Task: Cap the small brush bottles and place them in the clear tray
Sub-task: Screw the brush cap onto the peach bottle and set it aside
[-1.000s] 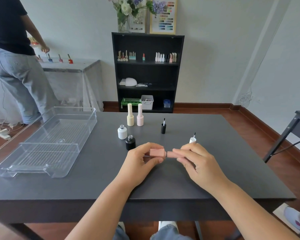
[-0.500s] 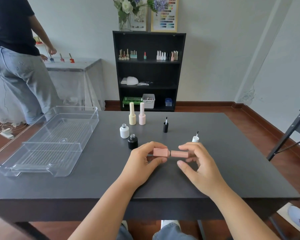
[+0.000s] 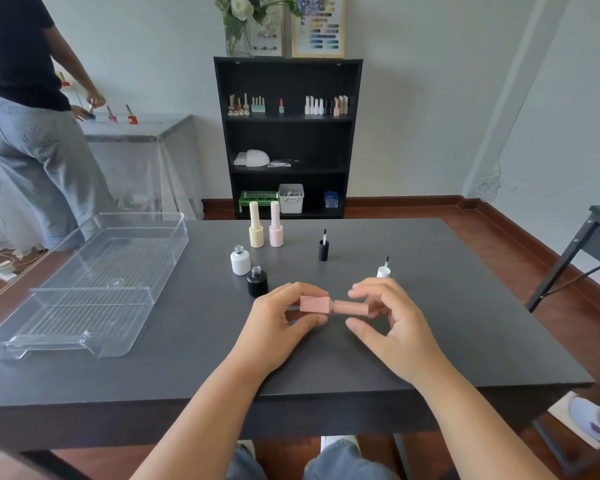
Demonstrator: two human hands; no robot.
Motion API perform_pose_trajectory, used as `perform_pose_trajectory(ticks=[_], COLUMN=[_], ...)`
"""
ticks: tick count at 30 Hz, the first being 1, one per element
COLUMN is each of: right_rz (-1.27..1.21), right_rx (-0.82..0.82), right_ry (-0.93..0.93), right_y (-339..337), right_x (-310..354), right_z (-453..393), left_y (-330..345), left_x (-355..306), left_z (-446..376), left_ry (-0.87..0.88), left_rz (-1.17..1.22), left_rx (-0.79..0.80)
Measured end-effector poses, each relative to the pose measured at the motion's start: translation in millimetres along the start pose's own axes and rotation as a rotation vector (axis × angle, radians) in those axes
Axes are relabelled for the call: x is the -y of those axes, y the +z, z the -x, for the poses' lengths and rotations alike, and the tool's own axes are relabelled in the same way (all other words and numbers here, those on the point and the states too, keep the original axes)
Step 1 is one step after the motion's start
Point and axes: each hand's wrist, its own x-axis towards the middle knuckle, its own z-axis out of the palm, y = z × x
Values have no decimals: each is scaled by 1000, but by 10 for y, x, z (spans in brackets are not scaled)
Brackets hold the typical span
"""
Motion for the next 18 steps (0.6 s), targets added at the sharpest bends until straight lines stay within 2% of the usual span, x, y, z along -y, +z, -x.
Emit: perform_pose_trajectory(ticks=[3, 6, 9, 14, 16, 18], right_rz=[22, 15, -20, 42, 65, 63], right_rx=[-26, -79, -47, 36, 5, -53], right_ry=[-69, 63, 164, -41, -26, 67], right_y=[22, 44, 30, 30, 41, 75], right_x=[-18, -17, -9, 50, 42, 56], right_z=[6, 19, 23, 24, 23, 20], left_y=[-1, -1, 2, -7, 2, 6], left_x=[-3, -5, -12, -16, -25, -28], left_z=[2, 4, 3, 11, 15, 14], left_ry=[8, 19, 20, 14, 25, 27], left_rz=[-23, -35, -39, -50, -76, -94], left_rx=[15, 19, 11, 4, 24, 26])
